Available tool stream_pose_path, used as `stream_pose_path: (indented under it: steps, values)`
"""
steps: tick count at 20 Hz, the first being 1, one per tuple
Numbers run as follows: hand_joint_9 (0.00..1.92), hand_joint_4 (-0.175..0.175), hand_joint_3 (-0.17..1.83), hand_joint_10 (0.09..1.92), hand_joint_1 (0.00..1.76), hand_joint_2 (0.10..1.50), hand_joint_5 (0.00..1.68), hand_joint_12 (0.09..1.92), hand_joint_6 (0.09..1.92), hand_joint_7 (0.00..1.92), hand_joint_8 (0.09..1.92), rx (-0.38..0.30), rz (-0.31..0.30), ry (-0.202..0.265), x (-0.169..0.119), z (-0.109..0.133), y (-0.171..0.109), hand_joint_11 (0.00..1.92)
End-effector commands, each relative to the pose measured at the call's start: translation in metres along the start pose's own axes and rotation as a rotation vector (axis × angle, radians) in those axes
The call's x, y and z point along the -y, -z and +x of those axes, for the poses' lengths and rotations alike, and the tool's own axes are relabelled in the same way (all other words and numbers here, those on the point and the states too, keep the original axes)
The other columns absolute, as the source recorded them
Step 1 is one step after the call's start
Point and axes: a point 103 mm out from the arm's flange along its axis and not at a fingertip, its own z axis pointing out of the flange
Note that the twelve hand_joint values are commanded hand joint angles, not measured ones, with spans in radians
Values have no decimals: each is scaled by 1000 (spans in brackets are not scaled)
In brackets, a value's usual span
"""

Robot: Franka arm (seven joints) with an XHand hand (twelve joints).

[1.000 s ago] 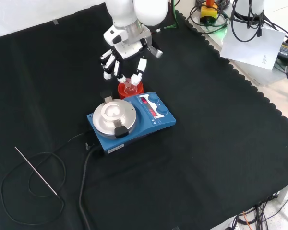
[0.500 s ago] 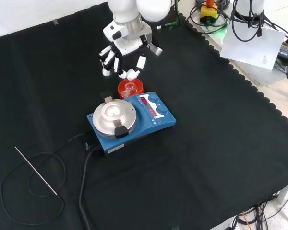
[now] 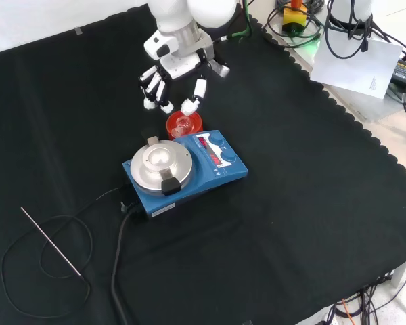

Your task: Pick up the round-bottom flask.

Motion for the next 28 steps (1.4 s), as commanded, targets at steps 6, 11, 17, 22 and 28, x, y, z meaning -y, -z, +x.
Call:
stream_pose_path:
  steps: [6, 11, 17, 22, 28]
  values:
    - [580, -58, 631, 653, 940, 604, 652, 1377, 839, 348, 659, -2, 79, 16, -10, 9, -21, 76]
    - [575, -58, 633, 657, 937, 596, 643, 1382, 832, 341, 660, -4, 92, 20, -12, 10, -26, 68]
    - [572, -58, 634, 659, 932, 591, 639, 1384, 827, 336, 662, 1, 97, 26, -15, 12, -30, 63]
    - [570, -58, 636, 662, 931, 590, 638, 1387, 822, 332, 663, 5, 106, 21, -19, 11, -35, 61]
    - [568, -58, 637, 665, 930, 590, 649, 1388, 823, 329, 665, 9, 116, 16, -21, 10, -39, 60]
